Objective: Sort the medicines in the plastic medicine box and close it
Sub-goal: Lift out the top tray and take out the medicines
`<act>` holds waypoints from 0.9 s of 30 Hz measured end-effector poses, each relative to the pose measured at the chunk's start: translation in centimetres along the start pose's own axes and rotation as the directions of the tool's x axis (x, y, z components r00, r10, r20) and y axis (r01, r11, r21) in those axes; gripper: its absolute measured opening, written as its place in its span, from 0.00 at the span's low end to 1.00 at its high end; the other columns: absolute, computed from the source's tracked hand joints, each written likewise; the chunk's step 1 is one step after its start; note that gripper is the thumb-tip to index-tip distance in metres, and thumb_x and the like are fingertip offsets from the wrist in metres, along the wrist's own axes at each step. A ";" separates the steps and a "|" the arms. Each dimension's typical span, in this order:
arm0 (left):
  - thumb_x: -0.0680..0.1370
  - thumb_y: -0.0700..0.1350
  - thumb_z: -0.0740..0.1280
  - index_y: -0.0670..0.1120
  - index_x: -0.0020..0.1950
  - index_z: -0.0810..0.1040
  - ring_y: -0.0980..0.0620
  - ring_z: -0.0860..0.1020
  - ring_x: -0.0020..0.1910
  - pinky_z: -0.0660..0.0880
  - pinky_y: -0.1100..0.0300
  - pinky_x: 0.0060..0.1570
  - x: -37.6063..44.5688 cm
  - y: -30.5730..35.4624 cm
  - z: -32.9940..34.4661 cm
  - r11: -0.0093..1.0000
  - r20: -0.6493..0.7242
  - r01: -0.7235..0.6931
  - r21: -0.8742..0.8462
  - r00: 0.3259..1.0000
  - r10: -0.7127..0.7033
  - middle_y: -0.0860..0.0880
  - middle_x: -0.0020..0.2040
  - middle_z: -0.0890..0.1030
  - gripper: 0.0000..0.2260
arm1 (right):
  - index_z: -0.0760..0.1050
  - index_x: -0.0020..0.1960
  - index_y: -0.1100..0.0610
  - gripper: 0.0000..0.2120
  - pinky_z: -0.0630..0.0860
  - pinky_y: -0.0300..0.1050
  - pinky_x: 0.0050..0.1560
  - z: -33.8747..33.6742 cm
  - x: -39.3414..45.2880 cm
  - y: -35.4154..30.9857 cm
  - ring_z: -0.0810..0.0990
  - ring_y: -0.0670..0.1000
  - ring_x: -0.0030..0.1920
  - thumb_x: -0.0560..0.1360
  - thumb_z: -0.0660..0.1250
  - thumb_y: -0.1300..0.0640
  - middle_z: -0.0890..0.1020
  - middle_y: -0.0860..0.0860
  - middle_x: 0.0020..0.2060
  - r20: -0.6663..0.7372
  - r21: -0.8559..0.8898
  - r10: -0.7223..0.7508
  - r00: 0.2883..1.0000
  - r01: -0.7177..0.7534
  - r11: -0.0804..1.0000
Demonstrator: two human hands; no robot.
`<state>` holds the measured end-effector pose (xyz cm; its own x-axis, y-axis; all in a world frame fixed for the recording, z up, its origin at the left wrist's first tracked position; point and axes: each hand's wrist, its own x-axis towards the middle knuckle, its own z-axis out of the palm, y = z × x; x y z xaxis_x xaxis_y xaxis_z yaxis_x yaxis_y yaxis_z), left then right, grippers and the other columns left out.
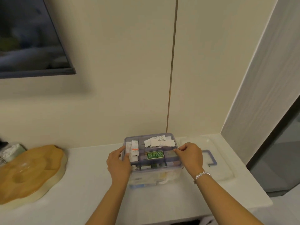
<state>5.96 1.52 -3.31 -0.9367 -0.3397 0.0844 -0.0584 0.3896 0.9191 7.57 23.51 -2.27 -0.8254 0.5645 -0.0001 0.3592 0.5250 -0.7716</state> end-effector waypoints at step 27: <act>0.76 0.44 0.65 0.44 0.63 0.76 0.47 0.75 0.60 0.73 0.48 0.62 0.0 -1.0 -0.1 0.981 0.062 0.091 -0.172 0.995 -0.081 0.44 0.62 0.77 0.15 | 0.68 0.26 0.58 0.17 0.59 0.38 0.22 -0.5 1.5 -1.9 0.67 0.47 0.22 0.71 0.68 0.57 0.68 0.49 0.21 0.131 -0.345 -0.034 0.991 0.078 0.935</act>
<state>6.06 0.99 -4.20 -0.9486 -0.3163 -0.0146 -0.0830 0.2040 0.9754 5.85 23.69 -0.45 -0.8870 0.4582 -0.0567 0.4220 0.7549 -0.5021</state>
